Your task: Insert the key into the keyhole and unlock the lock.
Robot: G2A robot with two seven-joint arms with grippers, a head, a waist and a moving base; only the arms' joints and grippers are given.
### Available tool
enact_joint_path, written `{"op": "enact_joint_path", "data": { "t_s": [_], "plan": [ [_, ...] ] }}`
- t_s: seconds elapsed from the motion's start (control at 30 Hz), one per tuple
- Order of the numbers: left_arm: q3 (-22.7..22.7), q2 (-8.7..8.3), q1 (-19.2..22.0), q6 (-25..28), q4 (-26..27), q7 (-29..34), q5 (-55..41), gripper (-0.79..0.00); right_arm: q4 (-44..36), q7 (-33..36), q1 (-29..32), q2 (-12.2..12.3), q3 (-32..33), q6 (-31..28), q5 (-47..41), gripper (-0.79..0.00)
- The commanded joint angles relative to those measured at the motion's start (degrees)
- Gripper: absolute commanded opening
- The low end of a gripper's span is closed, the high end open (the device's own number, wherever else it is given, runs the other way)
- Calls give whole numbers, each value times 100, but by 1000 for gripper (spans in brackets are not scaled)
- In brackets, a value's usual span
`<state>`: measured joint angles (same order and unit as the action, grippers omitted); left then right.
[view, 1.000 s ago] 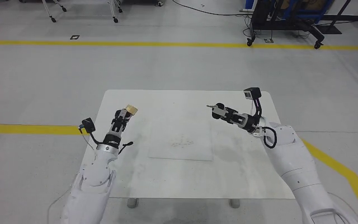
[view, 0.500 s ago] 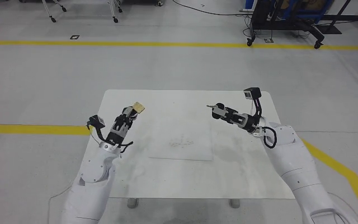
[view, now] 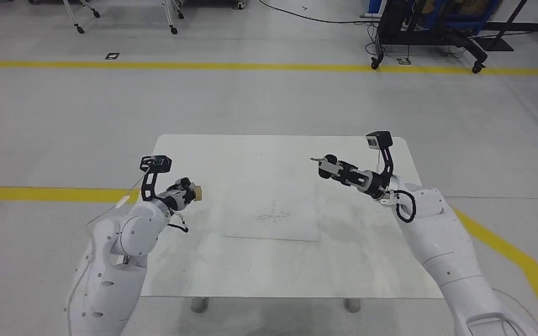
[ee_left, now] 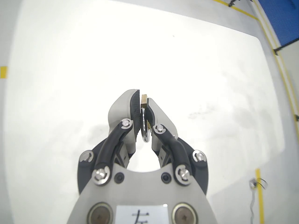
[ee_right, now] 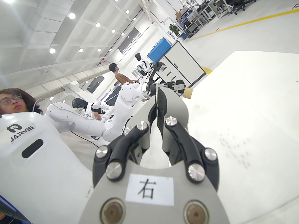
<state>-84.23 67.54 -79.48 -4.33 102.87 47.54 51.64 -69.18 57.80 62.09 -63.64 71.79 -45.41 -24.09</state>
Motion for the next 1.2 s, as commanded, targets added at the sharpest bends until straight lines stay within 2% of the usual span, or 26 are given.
{"op": "enact_joint_path", "data": {
  "t_s": [0.0, 0.2, 0.3, 0.4, 0.47, 0.53, 0.63, 0.7, 0.8, 1.0, 1.17],
  "plan": [
    [-2, 1, -7, 4, 1, -5, -269, -785, 0, 0, 0, 0, 0, 0, 0, -785],
    [-2, 1, -7, 4, 1, -5, -269, -785, 0, 0, 0, 0, 0, 0, 0, -785],
    [75, -38, -86, 283, -4, 82, 207, -785, 0, 0, 0, 0, 0, 0, 0, -785],
    [78, -88, -2, 804, -58, 630, 247, -785, 0, 0, 0, 0, 0, 0, 0, -785],
    [37, -128, 195, 1229, -210, 1065, 177, -785, 0, 0, 0, 0, 0, 0, 0, -785],
    [-8, -119, 398, 1492, -511, 1378, -739, -785, 0, 0, 0, 0, 0, 0, 0, -785],
    [-12, -152, 784, 1901, -1000, 1977, -1275, -785, 0, 0, 0, 0, 0, 0, 0, -785],
    [116, -177, 1007, 1992, -1227, 2225, -972, -785, 0, 0, 0, 0, 0, 0, 0, -785],
    [432, -172, 1215, 2096, -1370, 2231, -669, -785, 0, 0, 0, 0, 0, 0, 0, -785],
    [1013, -160, 1407, 2135, -1469, 2140, 132, -785, 0, 0, 0, 0, 0, 0, 0, -785],
    [1391, -119, 1581, 2114, -1698, 2151, 183, -785, 0, 0, 0, 0, 0, 0, 0, -785]
  ]
}}
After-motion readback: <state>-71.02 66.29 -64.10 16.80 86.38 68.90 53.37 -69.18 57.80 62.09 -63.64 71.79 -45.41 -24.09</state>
